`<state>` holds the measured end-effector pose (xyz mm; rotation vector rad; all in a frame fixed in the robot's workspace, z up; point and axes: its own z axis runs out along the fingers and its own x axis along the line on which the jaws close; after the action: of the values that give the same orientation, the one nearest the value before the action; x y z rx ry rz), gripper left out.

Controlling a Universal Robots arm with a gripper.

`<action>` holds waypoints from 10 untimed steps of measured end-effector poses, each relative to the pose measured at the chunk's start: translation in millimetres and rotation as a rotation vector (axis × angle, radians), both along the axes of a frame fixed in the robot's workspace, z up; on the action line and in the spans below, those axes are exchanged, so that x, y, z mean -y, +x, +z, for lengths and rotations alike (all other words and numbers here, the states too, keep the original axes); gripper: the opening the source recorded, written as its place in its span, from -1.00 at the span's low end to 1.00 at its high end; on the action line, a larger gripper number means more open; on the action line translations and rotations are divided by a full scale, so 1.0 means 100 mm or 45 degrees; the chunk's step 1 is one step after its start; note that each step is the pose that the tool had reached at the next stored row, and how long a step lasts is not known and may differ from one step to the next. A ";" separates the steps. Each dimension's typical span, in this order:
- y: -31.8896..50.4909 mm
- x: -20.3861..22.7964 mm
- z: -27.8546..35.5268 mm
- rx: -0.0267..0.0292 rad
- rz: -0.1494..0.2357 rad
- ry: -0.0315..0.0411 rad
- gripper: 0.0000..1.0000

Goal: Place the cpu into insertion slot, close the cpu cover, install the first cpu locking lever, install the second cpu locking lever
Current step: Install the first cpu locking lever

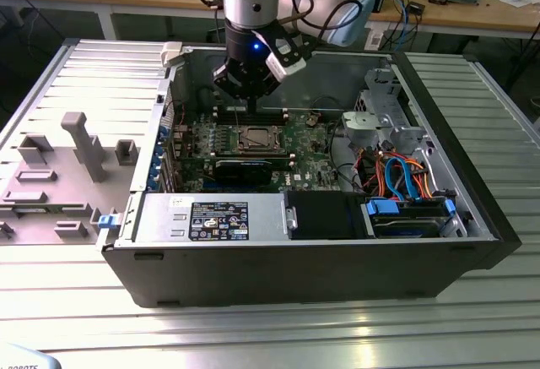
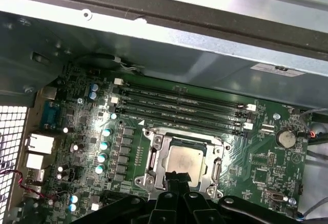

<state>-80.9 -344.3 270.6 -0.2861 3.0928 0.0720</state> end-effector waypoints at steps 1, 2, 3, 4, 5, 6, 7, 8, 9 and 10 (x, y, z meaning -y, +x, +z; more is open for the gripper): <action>0.001 0.000 -0.001 -0.0073 -0.013 0.0008 -0.79; 0.001 0.000 -0.003 -0.0124 -0.026 0.0009 -0.79; 0.000 0.000 -0.007 -0.0177 -0.040 0.0010 -0.79; 0.000 0.000 -0.009 -0.0223 -0.050 0.0009 -0.79; -0.002 0.000 -0.009 -0.0240 -0.056 0.0007 -0.79; -0.004 0.000 -0.010 -0.0240 -0.064 0.0009 -0.79; -0.003 0.000 -0.013 -0.0240 -0.079 0.0011 -0.79; -0.004 0.001 -0.014 -0.0240 -0.095 0.0013 -0.79; -0.009 0.000 -0.016 -0.0239 -0.110 0.0015 -0.79; -0.017 0.000 -0.017 -0.0238 -0.116 0.0019 -0.79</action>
<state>-82.5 -344.3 268.8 -0.1448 3.1189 0.0748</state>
